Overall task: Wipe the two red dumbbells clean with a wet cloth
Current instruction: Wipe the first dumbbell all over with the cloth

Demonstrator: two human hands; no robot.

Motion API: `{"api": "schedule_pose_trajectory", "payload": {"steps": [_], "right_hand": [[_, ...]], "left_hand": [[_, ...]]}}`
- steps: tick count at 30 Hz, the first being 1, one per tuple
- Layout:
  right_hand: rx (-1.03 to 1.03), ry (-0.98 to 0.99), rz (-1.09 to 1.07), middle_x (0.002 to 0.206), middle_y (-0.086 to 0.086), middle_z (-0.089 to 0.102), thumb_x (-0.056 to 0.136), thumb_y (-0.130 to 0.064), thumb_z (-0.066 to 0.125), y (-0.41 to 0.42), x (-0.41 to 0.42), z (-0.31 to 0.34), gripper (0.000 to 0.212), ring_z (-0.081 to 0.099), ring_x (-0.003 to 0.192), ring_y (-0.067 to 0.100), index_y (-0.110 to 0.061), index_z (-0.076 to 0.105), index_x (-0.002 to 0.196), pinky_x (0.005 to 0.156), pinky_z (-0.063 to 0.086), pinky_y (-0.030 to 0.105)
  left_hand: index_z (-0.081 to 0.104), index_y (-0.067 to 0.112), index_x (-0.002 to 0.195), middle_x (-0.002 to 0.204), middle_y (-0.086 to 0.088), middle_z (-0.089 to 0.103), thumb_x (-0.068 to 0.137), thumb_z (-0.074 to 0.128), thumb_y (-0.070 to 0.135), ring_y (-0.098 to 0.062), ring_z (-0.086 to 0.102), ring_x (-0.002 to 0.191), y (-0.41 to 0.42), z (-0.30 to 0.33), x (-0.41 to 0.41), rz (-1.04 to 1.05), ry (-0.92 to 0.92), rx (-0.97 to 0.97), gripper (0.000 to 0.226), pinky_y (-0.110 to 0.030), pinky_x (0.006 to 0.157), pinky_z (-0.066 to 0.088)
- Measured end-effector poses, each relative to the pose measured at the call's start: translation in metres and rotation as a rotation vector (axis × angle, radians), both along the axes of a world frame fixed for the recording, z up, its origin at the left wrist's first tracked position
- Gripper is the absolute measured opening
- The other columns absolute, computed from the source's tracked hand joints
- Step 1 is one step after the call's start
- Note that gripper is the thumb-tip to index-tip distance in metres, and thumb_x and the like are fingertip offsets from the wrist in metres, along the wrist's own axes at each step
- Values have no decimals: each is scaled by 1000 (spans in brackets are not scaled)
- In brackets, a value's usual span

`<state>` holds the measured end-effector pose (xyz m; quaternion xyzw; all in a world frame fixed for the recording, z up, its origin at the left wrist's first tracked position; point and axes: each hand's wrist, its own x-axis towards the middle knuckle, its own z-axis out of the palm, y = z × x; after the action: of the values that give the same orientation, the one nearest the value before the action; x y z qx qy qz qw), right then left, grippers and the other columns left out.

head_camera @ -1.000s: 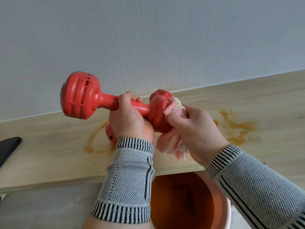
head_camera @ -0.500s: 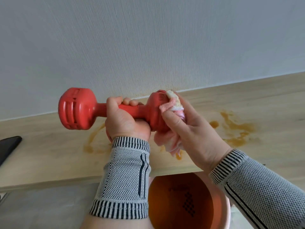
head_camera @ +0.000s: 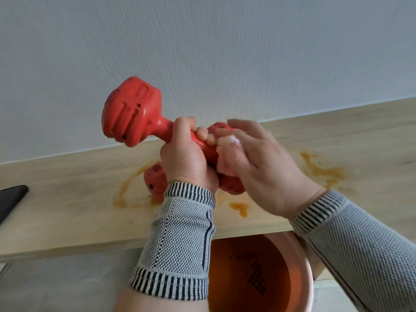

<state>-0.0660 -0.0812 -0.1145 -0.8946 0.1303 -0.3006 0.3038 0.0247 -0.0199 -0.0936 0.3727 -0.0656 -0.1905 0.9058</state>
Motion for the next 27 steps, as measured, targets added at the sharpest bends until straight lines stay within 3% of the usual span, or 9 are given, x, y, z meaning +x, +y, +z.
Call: {"api": "schedule_pose_trajectory", "payload": {"steps": [3,6,8,11,14,19,23,25,27], "right_hand": [[388,-126,-44,129,5,53,91,-42,44,-19,4,1,39,57,106,10,-24,60,121,91,49,25],[748,-271,-48,97,12,69,79,-44,52,-28,4,3,36,66,81,24,-16,61,99,69,56,52],[466,-313,-99,83,7,67,81,-35,52,-21,-2,4,22,62,77,18,-15,61,86,73,53,45],[-212,-348,-68,93,4,66,82,-19,53,-7,-6,-3,18,59,97,26,-12,69,89,88,47,44],[-297,-292,-9,99,0,67,86,-23,56,-10,-9,-8,19,58,102,26,-13,70,94,93,44,37],[735,-243,103,73,-3,61,95,-31,55,-41,-19,7,22,56,64,9,-17,65,81,59,44,26],[1525,-159,274,112,19,62,89,-42,52,-55,-13,-8,52,65,85,39,-5,63,124,64,57,43],[1672,-74,402,132,21,56,94,-46,44,-56,-12,-10,60,60,111,40,-3,53,135,85,55,50],[1685,-61,410,122,21,61,97,-40,37,-56,-14,-4,55,62,102,35,-2,57,130,83,54,45]], "left_hand": [[40,17,64,49,2,39,88,50,10,-14,38,42,-3,2,-2,-98,20,-36,26,-20,47,39],[37,18,65,50,4,38,88,49,12,-12,38,41,-7,5,-4,-169,58,-60,27,-19,44,39],[38,17,66,50,3,38,88,49,11,-12,38,41,-11,6,-4,-136,72,-51,26,-19,45,39],[39,16,69,52,3,40,88,51,12,-13,39,44,-13,6,-3,-76,99,-15,23,-21,46,39],[39,16,68,52,4,41,88,51,13,-11,40,40,-15,5,-4,-94,132,-23,23,-19,42,38],[35,20,63,48,6,38,88,47,13,-8,38,38,-18,4,-20,-218,206,-103,28,-18,47,40],[37,19,60,50,8,40,89,47,14,-7,40,38,-18,11,-24,-328,323,-217,31,-14,50,44],[40,18,55,50,8,40,89,47,14,-7,42,39,-18,14,-23,-325,363,-265,35,-15,53,44],[41,18,57,51,9,41,88,50,16,-6,44,40,-19,15,-24,-329,370,-266,32,-18,57,45]]}}
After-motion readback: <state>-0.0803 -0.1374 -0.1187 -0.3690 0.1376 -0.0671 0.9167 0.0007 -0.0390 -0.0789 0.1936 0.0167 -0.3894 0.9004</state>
